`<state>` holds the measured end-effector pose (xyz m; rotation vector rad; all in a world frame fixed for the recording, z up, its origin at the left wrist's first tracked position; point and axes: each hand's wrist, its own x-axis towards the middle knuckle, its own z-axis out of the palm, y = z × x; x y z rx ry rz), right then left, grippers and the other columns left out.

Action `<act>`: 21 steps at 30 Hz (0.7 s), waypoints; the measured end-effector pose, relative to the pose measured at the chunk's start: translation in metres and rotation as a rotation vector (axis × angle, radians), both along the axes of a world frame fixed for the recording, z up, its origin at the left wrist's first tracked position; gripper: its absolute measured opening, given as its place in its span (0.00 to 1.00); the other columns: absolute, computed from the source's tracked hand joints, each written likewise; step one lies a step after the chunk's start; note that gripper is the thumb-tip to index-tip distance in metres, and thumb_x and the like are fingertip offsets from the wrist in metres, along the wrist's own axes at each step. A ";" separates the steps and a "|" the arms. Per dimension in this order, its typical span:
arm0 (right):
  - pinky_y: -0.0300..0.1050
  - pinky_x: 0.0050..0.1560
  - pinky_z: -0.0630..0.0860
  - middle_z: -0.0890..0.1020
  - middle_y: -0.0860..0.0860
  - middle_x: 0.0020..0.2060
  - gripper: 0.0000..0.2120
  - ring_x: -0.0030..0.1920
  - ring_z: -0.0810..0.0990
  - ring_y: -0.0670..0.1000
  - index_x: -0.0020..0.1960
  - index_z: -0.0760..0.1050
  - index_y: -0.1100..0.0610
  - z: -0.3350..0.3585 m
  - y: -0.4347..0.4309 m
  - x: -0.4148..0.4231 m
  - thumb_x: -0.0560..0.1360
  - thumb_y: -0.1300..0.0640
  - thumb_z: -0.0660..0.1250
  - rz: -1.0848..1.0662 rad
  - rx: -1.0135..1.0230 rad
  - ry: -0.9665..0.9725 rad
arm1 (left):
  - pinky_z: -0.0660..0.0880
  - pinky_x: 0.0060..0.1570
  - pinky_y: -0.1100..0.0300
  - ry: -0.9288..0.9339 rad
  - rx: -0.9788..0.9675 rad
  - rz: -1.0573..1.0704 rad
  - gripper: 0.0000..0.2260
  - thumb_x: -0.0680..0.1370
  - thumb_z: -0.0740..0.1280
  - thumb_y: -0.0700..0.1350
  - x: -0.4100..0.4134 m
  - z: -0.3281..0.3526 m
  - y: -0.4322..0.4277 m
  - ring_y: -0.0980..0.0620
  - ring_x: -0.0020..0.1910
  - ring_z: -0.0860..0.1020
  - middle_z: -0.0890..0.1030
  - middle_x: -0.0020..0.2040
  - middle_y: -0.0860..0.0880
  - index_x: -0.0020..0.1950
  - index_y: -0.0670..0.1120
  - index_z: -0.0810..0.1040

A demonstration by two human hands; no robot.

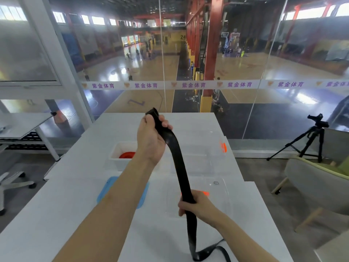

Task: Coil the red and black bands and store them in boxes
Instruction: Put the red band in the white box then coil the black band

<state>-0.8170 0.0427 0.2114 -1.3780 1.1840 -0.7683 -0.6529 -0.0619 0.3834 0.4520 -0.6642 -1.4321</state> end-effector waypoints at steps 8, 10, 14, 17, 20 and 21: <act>0.52 0.41 0.77 0.74 0.53 0.31 0.07 0.30 0.74 0.56 0.46 0.73 0.56 0.047 0.000 -0.021 0.81 0.57 0.69 -0.106 -0.086 0.007 | 0.75 0.50 0.53 -0.093 0.100 0.123 0.13 0.88 0.49 0.46 0.045 -0.036 -0.015 0.49 0.39 0.73 0.76 0.43 0.47 0.56 0.41 0.70; 0.46 0.34 0.70 0.71 0.54 0.32 0.07 0.27 0.69 0.50 0.45 0.73 0.56 0.075 -0.004 -0.021 0.82 0.60 0.68 -0.114 -0.168 -0.037 | 0.76 0.50 0.52 -0.095 0.110 0.130 0.12 0.88 0.50 0.45 0.045 -0.041 -0.016 0.49 0.39 0.74 0.76 0.43 0.47 0.55 0.41 0.70; 0.46 0.30 0.66 0.69 0.58 0.32 0.11 0.26 0.65 0.52 0.44 0.69 0.54 0.105 -0.008 -0.020 0.85 0.56 0.63 -0.145 -0.253 -0.160 | 0.77 0.50 0.54 -0.162 0.109 0.138 0.11 0.88 0.51 0.43 0.030 -0.038 -0.007 0.50 0.38 0.75 0.77 0.42 0.47 0.53 0.42 0.71; 0.47 0.30 0.66 0.72 0.56 0.32 0.13 0.26 0.67 0.53 0.45 0.69 0.53 0.089 -0.011 -0.026 0.88 0.52 0.57 -0.182 -0.213 -0.070 | 0.77 0.53 0.51 -0.173 0.118 0.133 0.10 0.88 0.51 0.43 0.023 -0.048 -0.002 0.49 0.38 0.77 0.77 0.43 0.47 0.54 0.42 0.70; 0.46 0.31 0.70 0.76 0.52 0.30 0.12 0.27 0.72 0.52 0.46 0.72 0.55 0.044 -0.008 -0.036 0.86 0.52 0.60 -0.164 -0.126 0.146 | 0.75 0.57 0.48 -0.191 0.144 0.114 0.08 0.88 0.51 0.42 0.020 -0.065 0.004 0.48 0.38 0.78 0.77 0.43 0.46 0.58 0.41 0.69; 0.46 0.33 0.72 0.78 0.50 0.30 0.11 0.28 0.74 0.51 0.45 0.72 0.54 0.028 -0.006 -0.039 0.86 0.52 0.60 -0.154 -0.093 0.200 | 0.76 0.56 0.48 -0.195 0.148 0.100 0.08 0.88 0.52 0.41 0.018 -0.069 0.007 0.48 0.38 0.77 0.77 0.43 0.45 0.59 0.42 0.69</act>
